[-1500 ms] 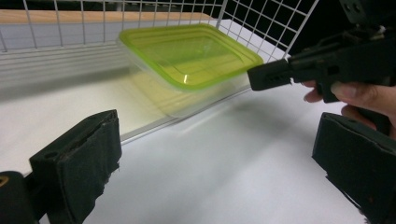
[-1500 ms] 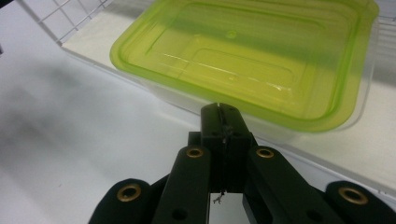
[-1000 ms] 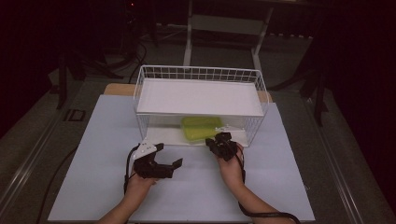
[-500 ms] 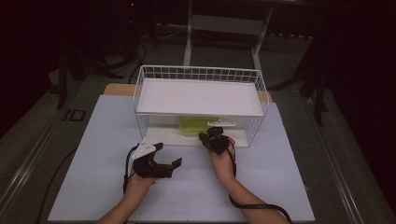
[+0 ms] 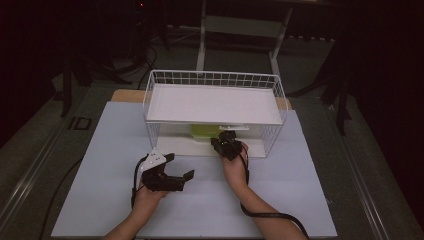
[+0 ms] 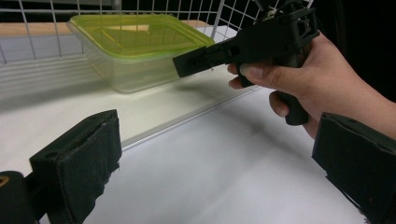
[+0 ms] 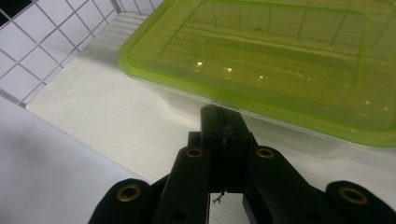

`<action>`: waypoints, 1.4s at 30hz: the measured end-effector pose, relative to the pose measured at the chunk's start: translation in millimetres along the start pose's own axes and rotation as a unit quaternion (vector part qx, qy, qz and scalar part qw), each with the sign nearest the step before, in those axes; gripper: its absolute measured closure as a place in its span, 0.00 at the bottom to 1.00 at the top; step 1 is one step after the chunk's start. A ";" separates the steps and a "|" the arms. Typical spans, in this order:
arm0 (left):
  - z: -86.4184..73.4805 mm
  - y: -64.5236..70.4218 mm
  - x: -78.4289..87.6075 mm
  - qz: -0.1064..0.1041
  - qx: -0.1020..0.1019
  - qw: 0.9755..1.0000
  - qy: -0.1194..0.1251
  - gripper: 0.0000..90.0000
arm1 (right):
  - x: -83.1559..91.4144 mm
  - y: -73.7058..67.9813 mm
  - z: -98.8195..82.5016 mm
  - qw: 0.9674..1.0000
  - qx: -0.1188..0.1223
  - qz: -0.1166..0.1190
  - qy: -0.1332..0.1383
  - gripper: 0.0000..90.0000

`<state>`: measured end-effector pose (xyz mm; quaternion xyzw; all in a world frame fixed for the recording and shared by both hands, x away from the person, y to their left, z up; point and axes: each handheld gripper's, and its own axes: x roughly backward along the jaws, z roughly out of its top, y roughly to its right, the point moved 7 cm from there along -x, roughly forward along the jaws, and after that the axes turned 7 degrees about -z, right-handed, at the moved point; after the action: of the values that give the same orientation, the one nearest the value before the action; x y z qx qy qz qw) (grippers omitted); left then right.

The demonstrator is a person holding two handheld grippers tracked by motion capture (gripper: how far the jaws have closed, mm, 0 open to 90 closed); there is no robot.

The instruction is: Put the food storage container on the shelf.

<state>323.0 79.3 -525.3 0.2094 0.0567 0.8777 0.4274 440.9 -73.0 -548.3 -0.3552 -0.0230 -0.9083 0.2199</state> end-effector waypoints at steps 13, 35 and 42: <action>0.3 0.0 -0.6 0.005 -0.013 1.000 0.000 0.02 | 10.9 -6.0 -7.2 1.000 0.012 0.023 0.008 0.94; 18.0 11.3 1.1 -0.022 -0.041 0.999 -0.002 0.02 | 59.1 -3.1 -12.5 0.996 0.044 0.065 0.039 0.18; 20.3 15.8 3.9 -0.041 -0.054 0.998 -0.004 0.02 | 74.2 1.0 -18.2 0.995 0.033 0.081 0.042 0.21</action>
<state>317.9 70.8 -501.4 0.1873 0.0157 0.8603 0.4739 381.5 -105.9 -513.3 -0.3101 -0.0154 -0.9002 0.3052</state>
